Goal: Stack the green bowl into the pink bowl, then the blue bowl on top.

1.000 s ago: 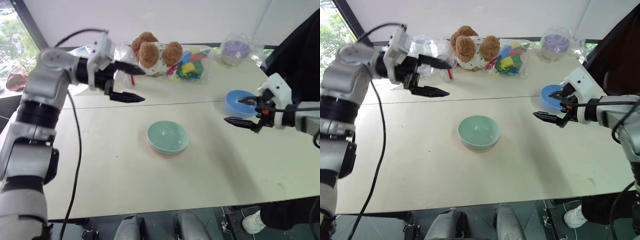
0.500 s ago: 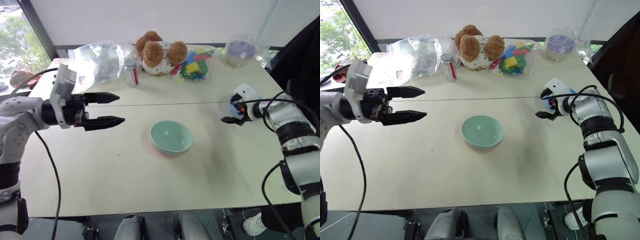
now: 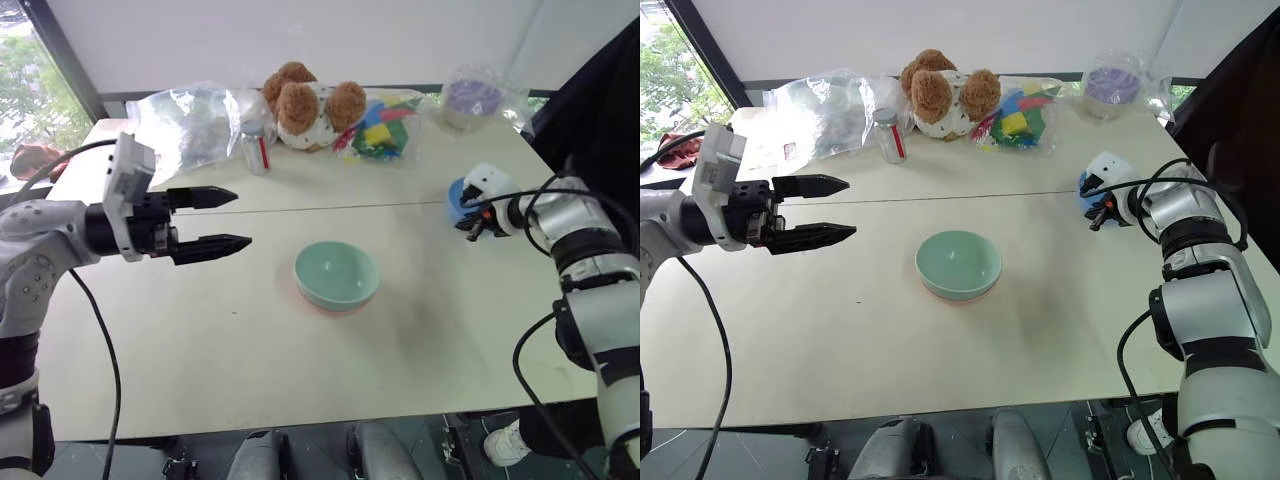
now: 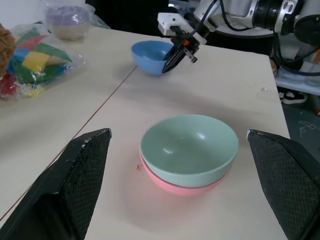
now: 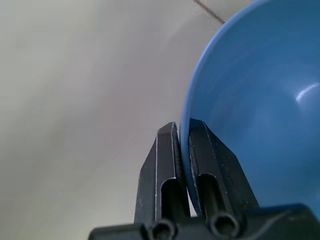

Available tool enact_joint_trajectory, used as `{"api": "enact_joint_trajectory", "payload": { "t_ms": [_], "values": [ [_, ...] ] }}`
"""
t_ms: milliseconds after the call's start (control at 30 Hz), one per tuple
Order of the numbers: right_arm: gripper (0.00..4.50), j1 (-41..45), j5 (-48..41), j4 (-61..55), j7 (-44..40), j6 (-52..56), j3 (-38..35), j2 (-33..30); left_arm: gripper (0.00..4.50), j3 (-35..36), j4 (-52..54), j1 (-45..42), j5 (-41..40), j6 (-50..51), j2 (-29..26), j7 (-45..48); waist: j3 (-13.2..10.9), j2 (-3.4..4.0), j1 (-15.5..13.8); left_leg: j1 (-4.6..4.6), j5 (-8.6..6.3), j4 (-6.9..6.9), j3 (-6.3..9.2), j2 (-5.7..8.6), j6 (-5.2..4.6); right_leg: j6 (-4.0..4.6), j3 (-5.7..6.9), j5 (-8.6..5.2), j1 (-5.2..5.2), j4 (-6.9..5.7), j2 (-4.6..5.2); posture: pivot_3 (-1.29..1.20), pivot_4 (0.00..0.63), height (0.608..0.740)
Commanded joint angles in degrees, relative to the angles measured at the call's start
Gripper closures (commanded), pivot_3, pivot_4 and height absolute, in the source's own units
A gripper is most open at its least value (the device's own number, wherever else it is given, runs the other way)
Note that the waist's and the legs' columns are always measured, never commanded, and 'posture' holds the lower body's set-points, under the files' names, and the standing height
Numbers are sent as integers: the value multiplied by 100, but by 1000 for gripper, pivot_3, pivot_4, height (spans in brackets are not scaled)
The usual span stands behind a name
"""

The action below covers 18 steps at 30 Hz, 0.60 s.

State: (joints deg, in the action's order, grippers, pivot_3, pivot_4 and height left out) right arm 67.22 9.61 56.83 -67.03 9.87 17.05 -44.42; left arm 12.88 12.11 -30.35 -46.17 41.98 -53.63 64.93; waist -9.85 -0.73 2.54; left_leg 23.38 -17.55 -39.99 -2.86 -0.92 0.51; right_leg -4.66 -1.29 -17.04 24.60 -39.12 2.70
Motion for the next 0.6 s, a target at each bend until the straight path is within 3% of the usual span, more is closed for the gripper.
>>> {"api": "enact_joint_trajectory", "payload": {
  "t_ms": [33, 100, 167, 333, 600],
  "values": [
    [4450, -386, -1151, -2810, -1638, 793, -431, -445, 0, 222, 5, 4, 35, -132, -171, 101, -1, 2, -10, 0, -1, 2, 3, -1, 0, 0, 2, 0, 1, -1, -1, 0, 150, 740],
    [4450, -889, -2342, -4741, -2361, 1629, -600, -796, 0, 181, -100, -16, 121, -199, -183, 132, -1, 1, -31, 1, -7, 8, 16, -4, -10, 0, 14, 0, 1, 1, -3, 0, 150, 740],
    [4450, -1063, -2742, -5622, -2470, 2184, -693, -829, 0, 119, -186, -9, 231, -285, -206, 187, 0, 1, -52, 2, -21, 9, 23, -5, -35, 0, 22, 0, -1, 0, -1, 0, 150, 740],
    [4450, -1363, -2877, -6372, -2348, 2309, -504, -684, 0, 0, -250, 34, 428, -442, -266, 307, 5, -8, -56, -6, -24, -12, 19, 5, -41, 2, 22, 1, -22, 2, 15, 0, 150, 740],
    [4450, -1566, -2597, -6567, -2108, 1918, 82, -142, 0, 51, -92, 134, 493, -438, -231, 221, 5, -9, -84, -1, -24, -6, 19, 1, -41, 2, 22, 2, -6, 0, 7, 0, 150, 740]
  ]
}}
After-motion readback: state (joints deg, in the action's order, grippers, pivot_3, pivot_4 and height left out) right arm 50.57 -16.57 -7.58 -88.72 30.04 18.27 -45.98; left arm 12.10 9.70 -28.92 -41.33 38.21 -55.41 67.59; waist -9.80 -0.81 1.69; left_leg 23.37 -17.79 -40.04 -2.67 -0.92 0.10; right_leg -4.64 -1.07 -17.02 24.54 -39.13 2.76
